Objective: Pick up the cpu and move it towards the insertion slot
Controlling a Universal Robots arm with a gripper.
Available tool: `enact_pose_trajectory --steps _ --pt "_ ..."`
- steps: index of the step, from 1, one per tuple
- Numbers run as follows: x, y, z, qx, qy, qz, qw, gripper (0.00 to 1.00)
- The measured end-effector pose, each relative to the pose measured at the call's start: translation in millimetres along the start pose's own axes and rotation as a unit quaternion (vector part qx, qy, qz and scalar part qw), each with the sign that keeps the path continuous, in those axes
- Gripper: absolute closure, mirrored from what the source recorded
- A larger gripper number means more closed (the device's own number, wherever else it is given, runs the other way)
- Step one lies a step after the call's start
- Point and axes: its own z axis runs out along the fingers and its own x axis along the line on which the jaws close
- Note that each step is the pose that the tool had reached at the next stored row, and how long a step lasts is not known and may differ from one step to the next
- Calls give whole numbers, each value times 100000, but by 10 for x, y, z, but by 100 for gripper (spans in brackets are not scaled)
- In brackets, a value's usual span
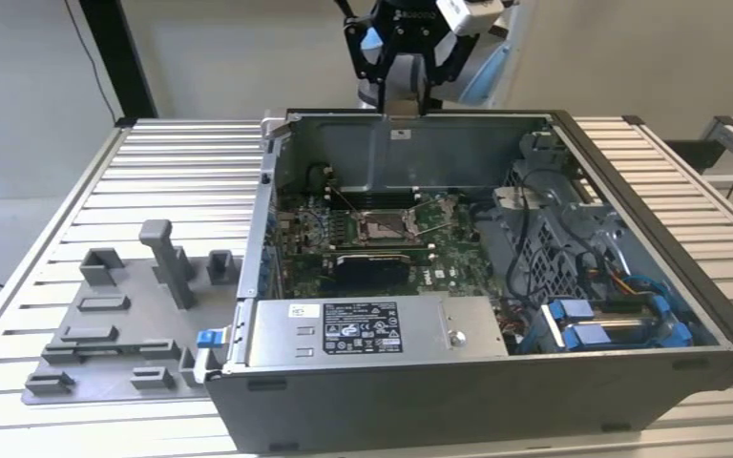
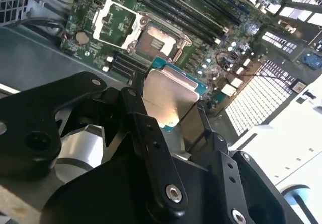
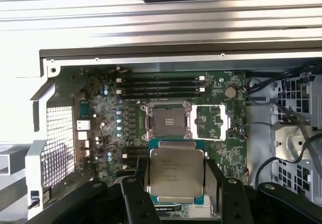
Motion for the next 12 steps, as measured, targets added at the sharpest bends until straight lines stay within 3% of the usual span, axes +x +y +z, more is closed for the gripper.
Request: enact_pose_trajectory --steps 4,9,12 --pt "-43 32 1 4 3 -120 100000 100" --pt "-45 109 5 -1 -1 -138 100000 100" --pt "-45 113 5 1 1 -145 100000 100"
